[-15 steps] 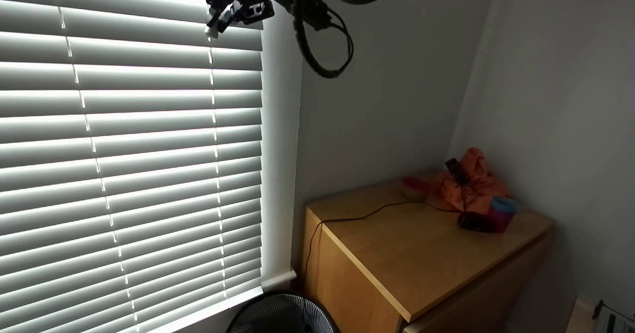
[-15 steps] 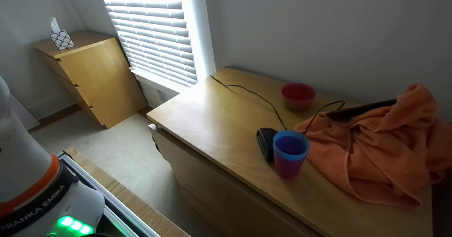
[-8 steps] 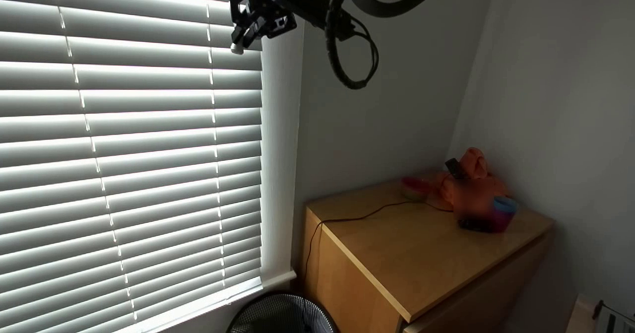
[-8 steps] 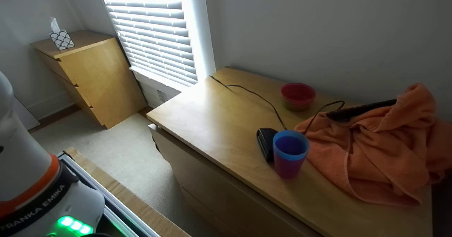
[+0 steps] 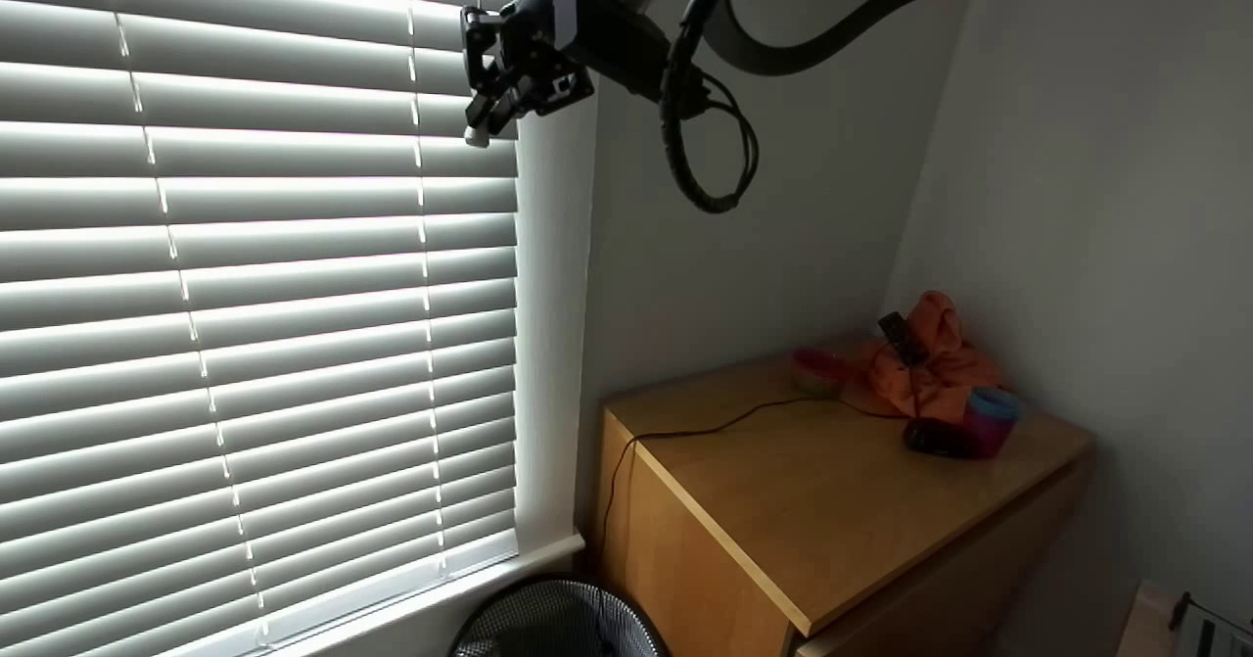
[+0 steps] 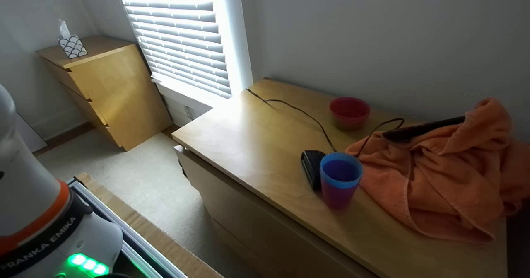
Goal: Pull the white cord on the right side of the stove
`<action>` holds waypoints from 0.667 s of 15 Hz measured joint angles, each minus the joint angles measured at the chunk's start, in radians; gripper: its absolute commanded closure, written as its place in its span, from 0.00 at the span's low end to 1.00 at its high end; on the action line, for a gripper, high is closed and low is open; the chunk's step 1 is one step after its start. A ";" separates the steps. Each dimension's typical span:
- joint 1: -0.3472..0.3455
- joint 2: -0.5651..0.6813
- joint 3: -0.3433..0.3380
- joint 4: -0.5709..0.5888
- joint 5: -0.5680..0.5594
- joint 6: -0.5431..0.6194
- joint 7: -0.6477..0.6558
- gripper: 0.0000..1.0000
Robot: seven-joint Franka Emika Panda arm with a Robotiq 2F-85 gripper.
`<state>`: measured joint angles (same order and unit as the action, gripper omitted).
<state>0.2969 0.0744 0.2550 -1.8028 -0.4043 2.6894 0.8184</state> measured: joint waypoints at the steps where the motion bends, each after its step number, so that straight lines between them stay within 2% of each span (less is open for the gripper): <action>1: 0.000 0.000 0.000 -0.011 0.017 0.015 -0.013 0.95; 2: 0.000 0.000 0.000 -0.022 0.034 0.029 -0.026 0.95; 3: 0.000 0.000 0.000 -0.033 0.050 0.044 -0.039 0.81; 10: -0.002 0.001 0.001 -0.064 0.081 0.074 -0.061 0.81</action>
<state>0.2953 0.0751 0.2561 -1.8664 -0.3233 2.7639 0.7576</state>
